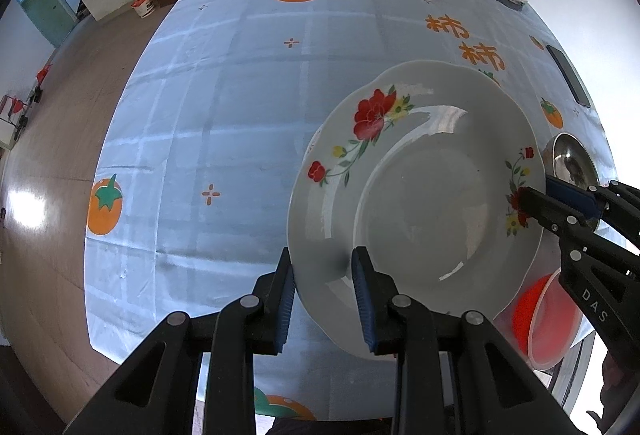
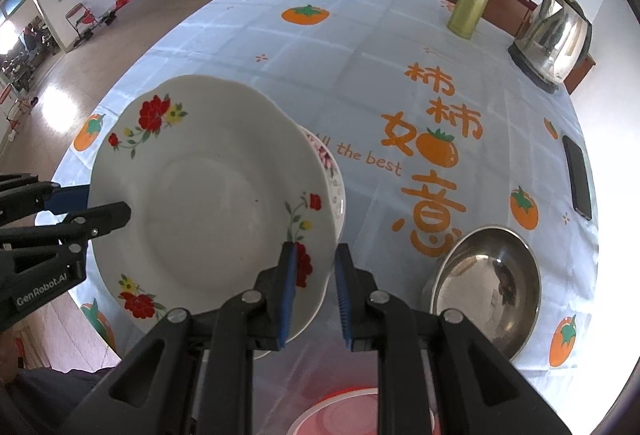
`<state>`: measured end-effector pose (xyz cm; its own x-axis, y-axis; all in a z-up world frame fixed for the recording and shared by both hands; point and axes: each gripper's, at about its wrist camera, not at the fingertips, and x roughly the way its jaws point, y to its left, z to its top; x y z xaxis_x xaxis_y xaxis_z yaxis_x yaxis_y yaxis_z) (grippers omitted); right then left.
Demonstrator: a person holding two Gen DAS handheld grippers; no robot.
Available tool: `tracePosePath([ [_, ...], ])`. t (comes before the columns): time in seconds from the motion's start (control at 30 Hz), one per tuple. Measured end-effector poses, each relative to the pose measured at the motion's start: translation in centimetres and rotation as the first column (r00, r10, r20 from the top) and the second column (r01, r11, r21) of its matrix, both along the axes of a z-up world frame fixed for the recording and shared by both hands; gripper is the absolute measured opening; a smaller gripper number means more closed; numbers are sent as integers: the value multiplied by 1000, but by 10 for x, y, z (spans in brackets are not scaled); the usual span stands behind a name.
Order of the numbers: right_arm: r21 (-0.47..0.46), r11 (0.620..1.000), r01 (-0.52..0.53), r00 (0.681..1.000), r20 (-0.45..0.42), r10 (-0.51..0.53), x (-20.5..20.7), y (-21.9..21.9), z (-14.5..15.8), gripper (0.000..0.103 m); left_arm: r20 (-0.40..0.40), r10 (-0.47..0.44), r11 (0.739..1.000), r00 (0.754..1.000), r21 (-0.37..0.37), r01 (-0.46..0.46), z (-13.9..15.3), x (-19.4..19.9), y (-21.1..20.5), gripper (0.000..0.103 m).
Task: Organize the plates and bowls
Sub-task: 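Carry the red-flower plate with both grippers over the pink-floral plate stack, then lower the red-flower plate with both grippers onto the plate stack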
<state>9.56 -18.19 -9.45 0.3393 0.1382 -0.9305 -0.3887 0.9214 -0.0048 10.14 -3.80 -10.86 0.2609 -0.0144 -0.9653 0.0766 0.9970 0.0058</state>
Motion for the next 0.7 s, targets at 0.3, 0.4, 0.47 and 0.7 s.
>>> tracePosePath([
  [0.3,6,1000,15,1000,-6,-15,-1,-8,-2,19,-5,-18,1000,1000,10,18,-1,1,-8,30],
  [0.4,11,1000,21,1000,-9,-21,-1,-11,-4,19,-9,-23,1000,1000,15,23,-2,2,-10,30],
  [0.47,13,1000,24,1000,-10,-23,1,-12,-4,19,-11,-27,999,1000,18,27,-2,3,-12,30],
  [0.7,14,999,36,999,-18,-36,5,-19,-10,19,-19,-41,999,999,25,41,-8,9,-19,30],
])
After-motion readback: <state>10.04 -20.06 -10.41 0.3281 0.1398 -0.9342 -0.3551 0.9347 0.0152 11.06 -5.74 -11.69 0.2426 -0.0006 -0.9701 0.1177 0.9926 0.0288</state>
